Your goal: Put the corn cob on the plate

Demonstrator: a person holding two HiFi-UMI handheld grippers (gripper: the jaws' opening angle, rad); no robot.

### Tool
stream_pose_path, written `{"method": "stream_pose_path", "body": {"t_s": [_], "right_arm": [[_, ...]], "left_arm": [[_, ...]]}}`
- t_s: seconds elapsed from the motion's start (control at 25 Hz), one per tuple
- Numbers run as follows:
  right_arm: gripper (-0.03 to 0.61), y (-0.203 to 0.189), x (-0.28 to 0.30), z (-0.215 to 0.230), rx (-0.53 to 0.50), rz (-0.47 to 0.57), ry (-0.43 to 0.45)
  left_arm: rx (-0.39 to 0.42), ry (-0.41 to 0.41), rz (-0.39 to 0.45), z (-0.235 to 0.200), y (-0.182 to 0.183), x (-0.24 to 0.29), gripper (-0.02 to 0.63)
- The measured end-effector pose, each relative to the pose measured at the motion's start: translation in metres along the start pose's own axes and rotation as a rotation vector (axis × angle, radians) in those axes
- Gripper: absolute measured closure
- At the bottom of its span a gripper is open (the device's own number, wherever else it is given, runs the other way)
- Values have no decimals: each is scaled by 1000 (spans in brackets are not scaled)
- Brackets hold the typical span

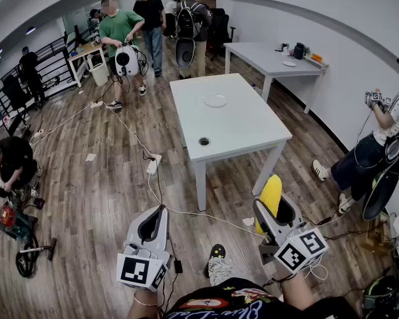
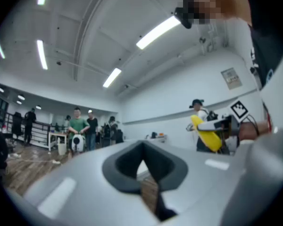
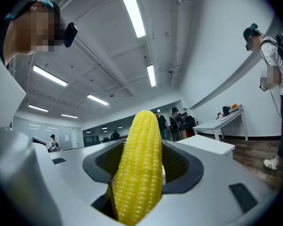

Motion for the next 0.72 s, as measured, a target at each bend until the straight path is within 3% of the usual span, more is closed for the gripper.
{"method": "stream_pose_path", "body": {"t_s": [0.32,0.52,0.72], "right_arm": [[330,-2,151,108,21,12,39],[330,-16,225,148,4,-10,52],[330,-36,317,178,-14,-53,62]], "left_arm": [[71,36,17,-66,23,168,617],[50,28,-6,-93,6,234,617],[23,-3,-35,-146,-7,311,617]]}}
Point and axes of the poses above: the fingertips, and each gripper's own axes: x forward along the fingers, z to its right, y out of its top, the point moved 4 cm from there along -x, backward along the fingers, and after that the axes turned 12 degrees about -x, right-handed, at the moved point
